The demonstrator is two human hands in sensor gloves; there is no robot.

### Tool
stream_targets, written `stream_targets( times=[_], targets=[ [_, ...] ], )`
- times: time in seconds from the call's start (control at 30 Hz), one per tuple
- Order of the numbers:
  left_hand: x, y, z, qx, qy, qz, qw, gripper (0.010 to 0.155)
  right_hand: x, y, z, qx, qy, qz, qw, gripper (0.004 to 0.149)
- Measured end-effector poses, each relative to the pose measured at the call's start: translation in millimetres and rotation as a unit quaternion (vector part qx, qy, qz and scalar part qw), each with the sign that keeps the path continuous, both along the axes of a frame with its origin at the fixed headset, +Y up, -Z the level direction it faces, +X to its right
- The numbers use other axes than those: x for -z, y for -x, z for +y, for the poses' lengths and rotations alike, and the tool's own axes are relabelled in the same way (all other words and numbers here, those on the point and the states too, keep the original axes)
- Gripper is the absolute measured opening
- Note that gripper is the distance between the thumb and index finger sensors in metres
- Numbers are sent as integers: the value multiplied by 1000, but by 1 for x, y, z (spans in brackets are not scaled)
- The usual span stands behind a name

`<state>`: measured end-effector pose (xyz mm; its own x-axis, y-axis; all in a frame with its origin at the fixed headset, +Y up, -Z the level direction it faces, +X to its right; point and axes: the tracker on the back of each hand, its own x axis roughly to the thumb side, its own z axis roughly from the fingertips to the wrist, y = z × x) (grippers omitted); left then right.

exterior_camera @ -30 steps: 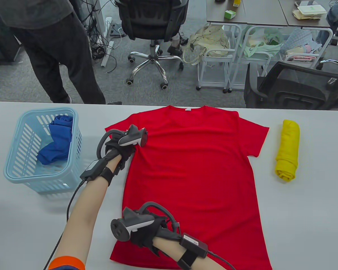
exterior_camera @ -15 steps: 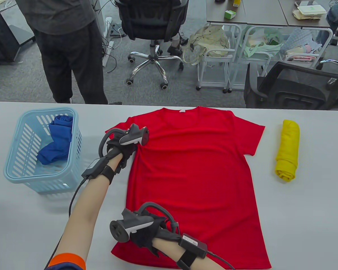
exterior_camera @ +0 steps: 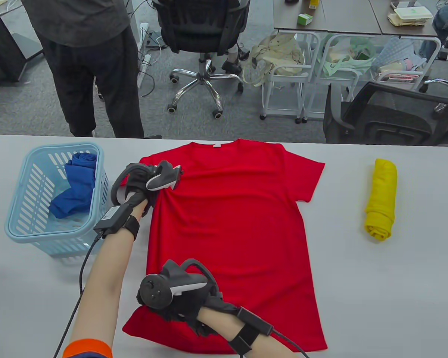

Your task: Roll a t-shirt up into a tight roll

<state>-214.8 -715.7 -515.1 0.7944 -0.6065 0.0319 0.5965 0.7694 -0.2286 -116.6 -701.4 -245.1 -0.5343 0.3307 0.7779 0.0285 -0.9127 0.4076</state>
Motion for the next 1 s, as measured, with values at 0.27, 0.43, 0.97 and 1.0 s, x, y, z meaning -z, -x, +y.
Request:
stream_targets(
  times=[0.27, 0.43, 0.97, 1.0],
  targets=[
    [1, -70, 31, -102, -27, -33, 994, 49, 16, -91, 12, 76, 89, -40, 992, 41],
    [-1, -181, 47, -95, -39, -117, 988, 49, 15, -174, 15, 83, 106, -98, 986, 41],
    [-38, -233, 1, -81, 30, -197, 977, 68, 24, -350, -1, 62, 156, -336, 927, 57],
    [-44, -223, -3, -89, 39, -196, 976, 68, 31, -341, -6, 51, 157, -335, 928, 58]
  ],
)
